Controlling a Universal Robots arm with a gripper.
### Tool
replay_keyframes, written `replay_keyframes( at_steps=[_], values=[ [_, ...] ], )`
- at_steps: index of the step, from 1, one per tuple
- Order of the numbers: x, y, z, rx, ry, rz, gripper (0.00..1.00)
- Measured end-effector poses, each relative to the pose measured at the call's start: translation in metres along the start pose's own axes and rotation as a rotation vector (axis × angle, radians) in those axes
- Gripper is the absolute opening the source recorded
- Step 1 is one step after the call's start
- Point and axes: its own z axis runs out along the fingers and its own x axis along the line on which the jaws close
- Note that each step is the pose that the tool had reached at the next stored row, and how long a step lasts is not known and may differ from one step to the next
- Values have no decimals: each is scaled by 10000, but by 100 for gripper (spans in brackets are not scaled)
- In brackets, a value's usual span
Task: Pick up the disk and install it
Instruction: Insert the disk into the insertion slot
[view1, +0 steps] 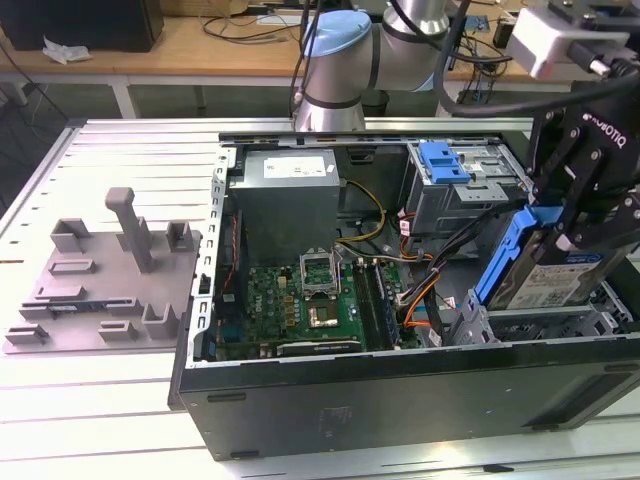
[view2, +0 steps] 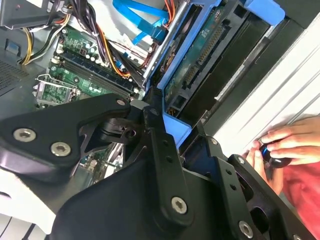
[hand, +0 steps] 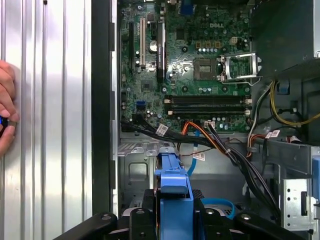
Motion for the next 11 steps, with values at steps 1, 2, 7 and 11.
replay_keyframes(
  at_steps=[1, 2, 7, 11],
  values=[
    [0, -1, 23, 0, 0, -1, 36],
    [0, -1, 41, 0, 0, 0, 36],
    [0, -2, 106, 0, 0, 0, 36],
    [0, -3, 148, 0, 1, 0, 36]
  ],
)
